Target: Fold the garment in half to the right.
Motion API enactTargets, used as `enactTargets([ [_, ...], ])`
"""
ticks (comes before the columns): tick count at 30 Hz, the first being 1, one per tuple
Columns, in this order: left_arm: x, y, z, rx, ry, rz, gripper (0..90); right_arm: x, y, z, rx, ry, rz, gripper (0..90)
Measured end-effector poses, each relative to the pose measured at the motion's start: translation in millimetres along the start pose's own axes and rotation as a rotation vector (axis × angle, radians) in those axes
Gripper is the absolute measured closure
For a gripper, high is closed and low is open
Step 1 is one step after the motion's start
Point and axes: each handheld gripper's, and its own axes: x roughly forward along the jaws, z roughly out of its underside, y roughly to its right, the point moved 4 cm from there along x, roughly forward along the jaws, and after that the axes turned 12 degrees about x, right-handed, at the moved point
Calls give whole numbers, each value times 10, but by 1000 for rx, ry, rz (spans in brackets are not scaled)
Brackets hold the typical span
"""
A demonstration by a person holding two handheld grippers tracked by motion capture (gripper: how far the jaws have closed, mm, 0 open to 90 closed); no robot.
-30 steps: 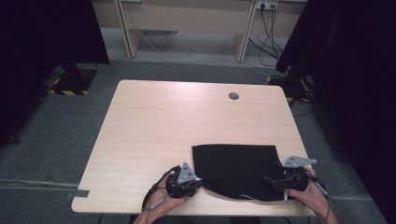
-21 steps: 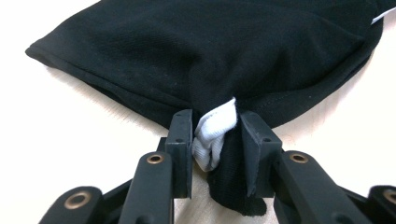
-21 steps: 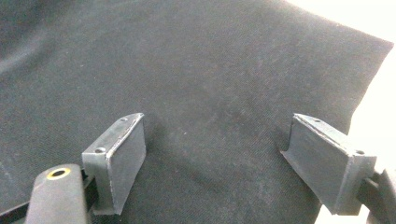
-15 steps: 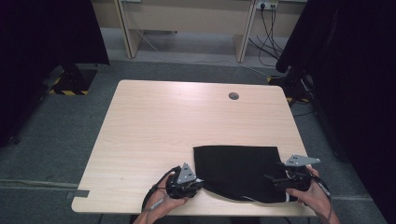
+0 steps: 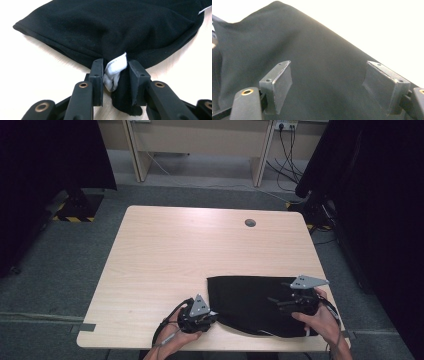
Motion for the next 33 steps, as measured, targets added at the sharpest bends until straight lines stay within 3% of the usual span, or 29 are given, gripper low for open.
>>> enactTargets([
  [13, 0, -3, 1, -2, 0, 1, 674, 277, -246, -318, -2, 11, -57, 241],
  [22, -1, -2, 1, -1, -1, 1, 674, 532, -411, -464, -19, -17, -90, 246],
  [33, -3, -2, 3, -5, 0, 1, 674, 715, -502, -576, -18, -16, -106, 249],
])
